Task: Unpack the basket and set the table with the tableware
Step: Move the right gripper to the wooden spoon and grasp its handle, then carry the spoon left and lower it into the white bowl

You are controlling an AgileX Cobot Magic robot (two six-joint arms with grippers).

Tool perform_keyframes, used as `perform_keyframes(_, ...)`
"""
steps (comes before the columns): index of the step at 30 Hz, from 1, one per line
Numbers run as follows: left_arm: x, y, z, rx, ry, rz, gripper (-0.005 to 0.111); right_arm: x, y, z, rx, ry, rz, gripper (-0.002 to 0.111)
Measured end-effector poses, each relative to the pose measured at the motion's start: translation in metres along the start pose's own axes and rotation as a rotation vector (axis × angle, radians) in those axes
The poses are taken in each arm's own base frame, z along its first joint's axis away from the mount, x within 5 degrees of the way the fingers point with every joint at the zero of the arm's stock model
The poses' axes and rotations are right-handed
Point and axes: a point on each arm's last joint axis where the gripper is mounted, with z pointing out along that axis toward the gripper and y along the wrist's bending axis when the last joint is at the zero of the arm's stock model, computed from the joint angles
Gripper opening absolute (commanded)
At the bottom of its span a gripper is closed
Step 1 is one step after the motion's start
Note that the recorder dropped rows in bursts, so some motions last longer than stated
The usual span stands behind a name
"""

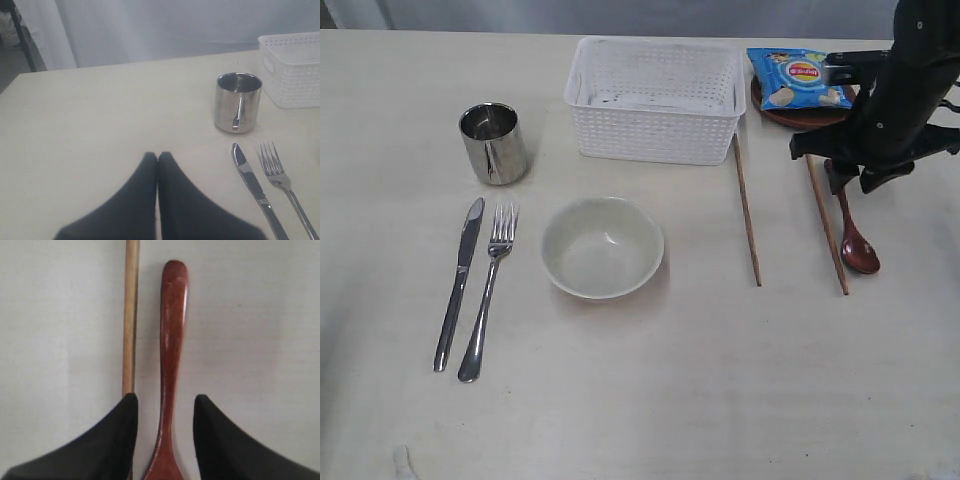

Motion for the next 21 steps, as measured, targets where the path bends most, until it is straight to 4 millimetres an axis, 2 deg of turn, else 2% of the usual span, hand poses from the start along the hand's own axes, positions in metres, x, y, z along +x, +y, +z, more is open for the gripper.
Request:
perform_keyframes(5, 0.0, 0.0, 0.0, 0.0, 0.0, 0.0, 0.0, -0.005, 0.001, 0.001, -0.009, -0.049, 0.0, 0.038)
perform_keyframes(8, 0.0, 0.0, 0.0, 0.0, 0.0, 0.0, 0.0, -0.004, 0.001, 0.014, -0.006, -0.027, -0.004, 0.037)
perform_keyframes(12, 0.0, 0.0, 0.0, 0.0, 0.0, 0.0, 0.0, -0.002, -0.002, 0.035, 0.003, 0.028, 0.001, 0.02)
perform_keyframes(15, 0.0, 0.0, 0.0, 0.0, 0.0, 0.0, 0.0, -0.003, -0.003, 0.035, 0.001, 0.024, 0.005, 0.001)
perform_keyframes(21, 0.0, 0.0, 0.0, 0.0, 0.0, 0.0, 0.0, -0.004, -0.003, 0.033, 0.001, 0.018, 0.007, 0.0)
